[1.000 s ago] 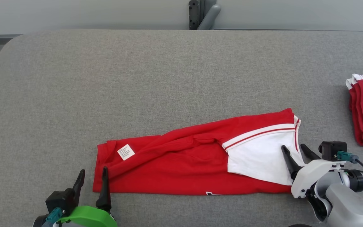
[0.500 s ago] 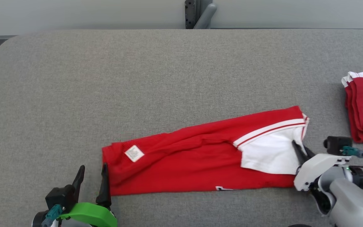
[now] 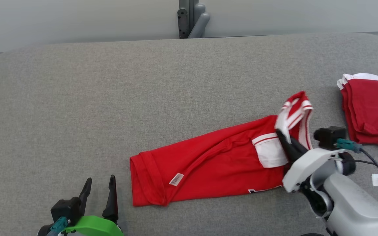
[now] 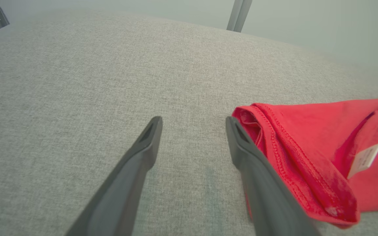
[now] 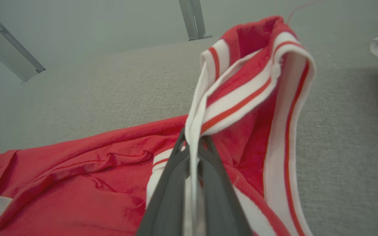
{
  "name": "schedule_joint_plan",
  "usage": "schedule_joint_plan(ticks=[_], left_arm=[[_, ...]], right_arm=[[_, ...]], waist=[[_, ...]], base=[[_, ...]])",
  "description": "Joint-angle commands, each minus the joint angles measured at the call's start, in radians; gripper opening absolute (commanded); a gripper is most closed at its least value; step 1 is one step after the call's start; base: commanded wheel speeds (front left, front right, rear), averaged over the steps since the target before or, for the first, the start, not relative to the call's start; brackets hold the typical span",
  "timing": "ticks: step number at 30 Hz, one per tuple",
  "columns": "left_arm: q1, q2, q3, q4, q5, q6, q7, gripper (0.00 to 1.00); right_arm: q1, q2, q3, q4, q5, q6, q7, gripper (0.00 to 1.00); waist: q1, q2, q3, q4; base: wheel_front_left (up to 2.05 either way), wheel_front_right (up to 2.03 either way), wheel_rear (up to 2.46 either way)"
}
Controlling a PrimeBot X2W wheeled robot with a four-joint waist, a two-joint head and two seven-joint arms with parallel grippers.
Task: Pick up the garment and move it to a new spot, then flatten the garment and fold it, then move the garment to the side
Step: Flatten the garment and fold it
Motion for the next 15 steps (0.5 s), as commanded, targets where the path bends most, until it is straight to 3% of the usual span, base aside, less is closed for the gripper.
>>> schedule_joint_plan(ticks=[1, 7, 11, 15], left_arm=[[0.01, 0.003, -0.006, 0.001, -0.009, -0.002, 0.0, 1.0], [-0.006, 0.003, -0.048, 0.008, -0.017, -0.004, 0.0, 1.0], [-0.027, 0.003, -0.112, 0.015, -0.03, -0.009, 0.0, 1.0], [-0.045, 0.003, -0.172, 0.015, -0.052, -0.004, 0.0, 1.0]], right_arm=[[0.022, -0.001, 0.059, -0.103, 0.035, 0.0, 0.049, 0.0], [0.039, -0.021, 0.207, -0.385, 0.116, 0.0, 0.209, 0.0], [0.013, 0.005, 0.263, -0.424, 0.119, 0.0, 0.265, 0.0], [-0.021, 0.049, 0.292, -0.376, 0.093, 0.0, 0.286, 0.0]], waist=[[0.0, 0.0, -0.014, -0.013], [0.0, 0.0, -0.012, 0.005], [0.0, 0.0, 0.006, 0.067], [0.0, 0.0, 0.024, 0.15]], base=[[0.0, 0.0, 0.0], [0.0, 0.0, 0.0], [0.0, 0.0, 0.0], [0.0, 0.0, 0.0]])
